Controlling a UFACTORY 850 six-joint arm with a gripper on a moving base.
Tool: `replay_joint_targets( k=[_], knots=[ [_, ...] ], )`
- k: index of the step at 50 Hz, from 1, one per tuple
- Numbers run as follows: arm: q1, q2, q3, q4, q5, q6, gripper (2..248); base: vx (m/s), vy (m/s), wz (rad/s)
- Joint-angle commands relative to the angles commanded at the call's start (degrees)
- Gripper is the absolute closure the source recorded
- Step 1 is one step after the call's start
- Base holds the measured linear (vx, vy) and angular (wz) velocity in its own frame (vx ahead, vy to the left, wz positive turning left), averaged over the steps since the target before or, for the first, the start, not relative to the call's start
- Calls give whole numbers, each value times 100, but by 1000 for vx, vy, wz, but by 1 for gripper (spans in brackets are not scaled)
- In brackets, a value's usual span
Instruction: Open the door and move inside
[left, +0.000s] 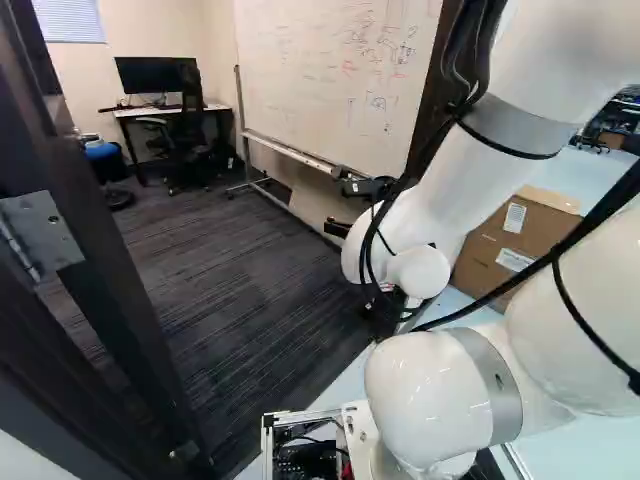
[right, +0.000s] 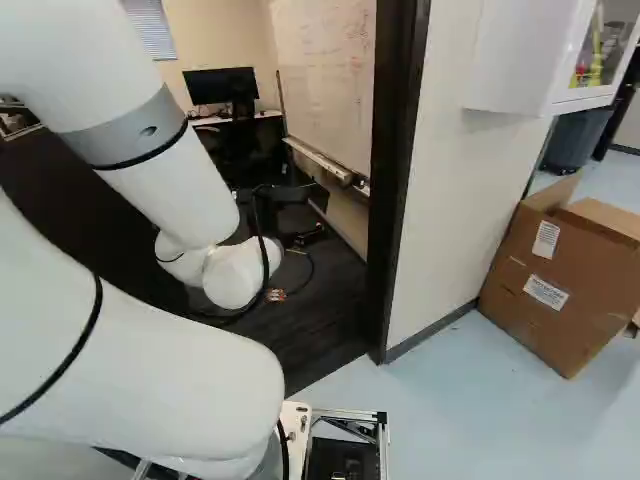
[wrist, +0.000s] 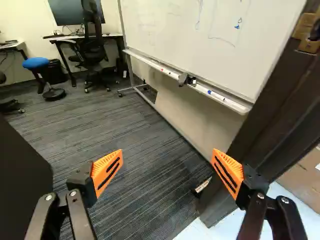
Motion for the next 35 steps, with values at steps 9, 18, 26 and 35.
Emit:
replay_joint_targets(
  k=[9,18,26,35],
  knots=[
    [0,0,0,0,0,0,3,72,57,268],
    [0,0,0,0,0,0,3,91,39,283],
    [0,0,0,0,0,0,3,93,17,255],
    [0,0,0,0,0,0,3,94,12,238]
  ],
)
